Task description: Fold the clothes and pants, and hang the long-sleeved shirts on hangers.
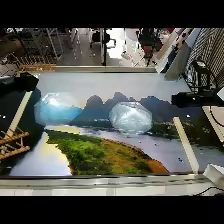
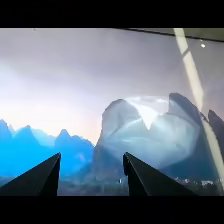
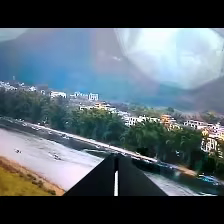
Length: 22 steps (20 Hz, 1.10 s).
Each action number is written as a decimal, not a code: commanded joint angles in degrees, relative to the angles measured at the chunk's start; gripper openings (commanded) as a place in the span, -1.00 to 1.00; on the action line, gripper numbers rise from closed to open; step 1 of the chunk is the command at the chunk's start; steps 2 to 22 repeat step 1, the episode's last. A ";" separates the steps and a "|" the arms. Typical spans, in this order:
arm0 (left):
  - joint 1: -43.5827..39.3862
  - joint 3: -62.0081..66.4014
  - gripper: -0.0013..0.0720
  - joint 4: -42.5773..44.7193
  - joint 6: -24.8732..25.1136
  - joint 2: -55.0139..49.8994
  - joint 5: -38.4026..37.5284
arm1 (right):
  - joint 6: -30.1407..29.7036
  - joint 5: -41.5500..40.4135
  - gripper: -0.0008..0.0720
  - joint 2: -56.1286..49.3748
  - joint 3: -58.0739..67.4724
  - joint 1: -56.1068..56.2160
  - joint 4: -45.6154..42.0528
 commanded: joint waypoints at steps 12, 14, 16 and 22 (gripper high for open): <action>0.07 0.04 0.11 0.17 -0.11 0.04 0.28 | -0.17 -0.20 -0.93 -0.02 -0.07 0.17 0.00; 0.07 0.04 0.11 0.17 -0.11 0.04 0.28 | -0.17 -0.20 -0.93 -0.02 -0.07 0.17 0.00; 0.07 0.04 0.11 0.17 -0.11 0.04 0.28 | -0.17 -0.20 -0.93 -0.02 -0.07 0.17 0.00; 0.07 0.04 0.11 0.17 -0.11 0.04 0.28 | -0.17 -0.20 -0.93 -0.02 -0.07 0.17 0.00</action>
